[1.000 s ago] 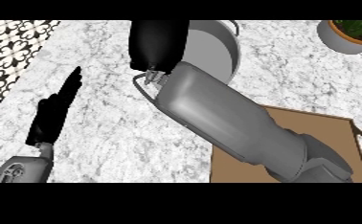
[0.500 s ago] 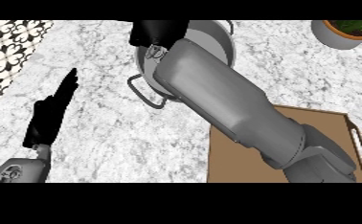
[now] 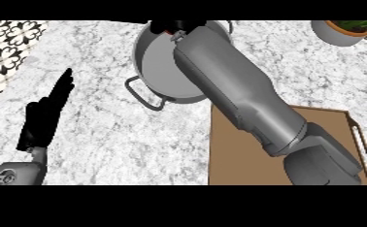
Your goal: Pick the tomato from the tray and place it in the pot
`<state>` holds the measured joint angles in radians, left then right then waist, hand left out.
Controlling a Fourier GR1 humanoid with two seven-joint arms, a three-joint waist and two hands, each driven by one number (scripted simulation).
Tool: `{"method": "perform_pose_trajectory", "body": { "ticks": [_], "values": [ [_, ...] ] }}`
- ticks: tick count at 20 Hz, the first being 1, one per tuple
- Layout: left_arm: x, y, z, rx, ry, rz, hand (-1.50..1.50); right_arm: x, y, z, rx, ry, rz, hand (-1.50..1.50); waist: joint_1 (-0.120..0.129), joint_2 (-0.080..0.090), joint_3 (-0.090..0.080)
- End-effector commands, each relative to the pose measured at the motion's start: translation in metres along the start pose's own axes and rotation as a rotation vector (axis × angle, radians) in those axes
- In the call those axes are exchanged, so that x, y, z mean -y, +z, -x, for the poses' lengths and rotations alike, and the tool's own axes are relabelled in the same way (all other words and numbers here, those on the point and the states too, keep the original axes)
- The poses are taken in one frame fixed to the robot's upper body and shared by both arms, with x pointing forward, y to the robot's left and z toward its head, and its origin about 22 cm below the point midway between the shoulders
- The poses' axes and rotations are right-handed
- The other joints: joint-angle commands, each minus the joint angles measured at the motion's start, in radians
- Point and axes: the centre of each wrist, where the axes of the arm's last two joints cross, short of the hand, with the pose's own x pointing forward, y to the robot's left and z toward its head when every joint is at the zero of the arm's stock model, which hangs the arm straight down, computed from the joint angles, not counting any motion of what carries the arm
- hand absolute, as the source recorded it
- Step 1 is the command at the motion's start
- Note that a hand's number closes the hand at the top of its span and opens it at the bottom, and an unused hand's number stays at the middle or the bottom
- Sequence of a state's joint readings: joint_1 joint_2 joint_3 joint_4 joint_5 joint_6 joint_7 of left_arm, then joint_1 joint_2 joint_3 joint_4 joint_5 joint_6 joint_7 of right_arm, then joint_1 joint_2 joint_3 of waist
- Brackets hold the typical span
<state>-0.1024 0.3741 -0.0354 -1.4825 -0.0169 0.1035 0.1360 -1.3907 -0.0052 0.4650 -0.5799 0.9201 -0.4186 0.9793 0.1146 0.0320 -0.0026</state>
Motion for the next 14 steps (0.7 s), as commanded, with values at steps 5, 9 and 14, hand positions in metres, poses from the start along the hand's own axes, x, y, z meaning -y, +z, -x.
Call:
{"method": "perform_pose_trajectory", "body": {
  "ticks": [5, 9, 14],
  "values": [
    [0.009, 0.001, -0.005, 0.021, 0.006, 0.005, 0.0, -0.026, -0.021, 0.028, -0.054, 0.093, -0.038, 1.5, 0.004, 0.012, 0.0],
    [0.015, 0.007, -0.003, 0.02, 0.018, 0.027, 0.0, -0.037, -0.023, 0.046, -0.119, -0.075, -0.065, -1.5, 0.011, 0.016, 0.002],
    [-0.007, 0.003, -0.002, 0.023, 0.005, 0.016, 0.0, -0.04, -0.027, 0.055, -0.157, -0.205, -0.1, -1.5, 0.023, 0.022, 0.002]
  ]
}}
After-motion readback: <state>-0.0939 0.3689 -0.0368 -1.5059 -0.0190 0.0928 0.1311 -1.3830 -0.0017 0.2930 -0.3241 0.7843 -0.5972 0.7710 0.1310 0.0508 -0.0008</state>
